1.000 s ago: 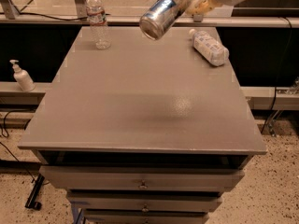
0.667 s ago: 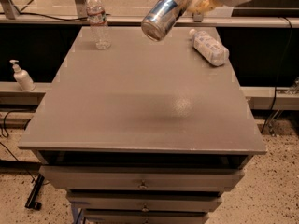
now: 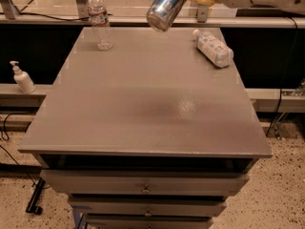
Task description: Place redbull can upright
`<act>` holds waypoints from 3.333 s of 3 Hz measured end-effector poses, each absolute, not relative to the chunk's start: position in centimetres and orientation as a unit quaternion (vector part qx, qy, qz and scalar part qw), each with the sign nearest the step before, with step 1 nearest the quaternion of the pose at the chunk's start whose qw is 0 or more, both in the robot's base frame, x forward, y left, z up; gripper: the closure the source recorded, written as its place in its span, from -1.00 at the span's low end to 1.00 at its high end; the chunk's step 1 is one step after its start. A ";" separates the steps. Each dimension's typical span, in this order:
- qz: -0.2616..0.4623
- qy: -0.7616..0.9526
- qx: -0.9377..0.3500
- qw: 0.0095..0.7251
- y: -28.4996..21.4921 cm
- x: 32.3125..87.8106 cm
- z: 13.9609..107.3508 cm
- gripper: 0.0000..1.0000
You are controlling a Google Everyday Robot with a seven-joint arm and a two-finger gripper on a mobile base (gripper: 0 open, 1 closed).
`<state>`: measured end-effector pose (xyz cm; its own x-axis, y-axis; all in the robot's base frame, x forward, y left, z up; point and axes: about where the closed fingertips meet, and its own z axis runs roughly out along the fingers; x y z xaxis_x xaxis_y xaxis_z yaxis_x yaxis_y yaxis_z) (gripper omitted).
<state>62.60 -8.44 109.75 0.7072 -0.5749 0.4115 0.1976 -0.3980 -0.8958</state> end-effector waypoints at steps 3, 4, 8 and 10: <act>-0.368 0.030 -0.740 0.562 -7.1 62.3 110.8 1.00; -0.373 -0.062 -0.716 0.587 -7.0 62.7 110.6 1.00; -0.451 -0.331 -0.667 0.492 -6.6 60.9 108.5 1.00; -0.486 -0.462 -0.583 0.459 -7.1 57.6 106.5 1.00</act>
Offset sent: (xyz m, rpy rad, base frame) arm -0.0050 0.0220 0.0089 -0.0619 -0.0756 0.1140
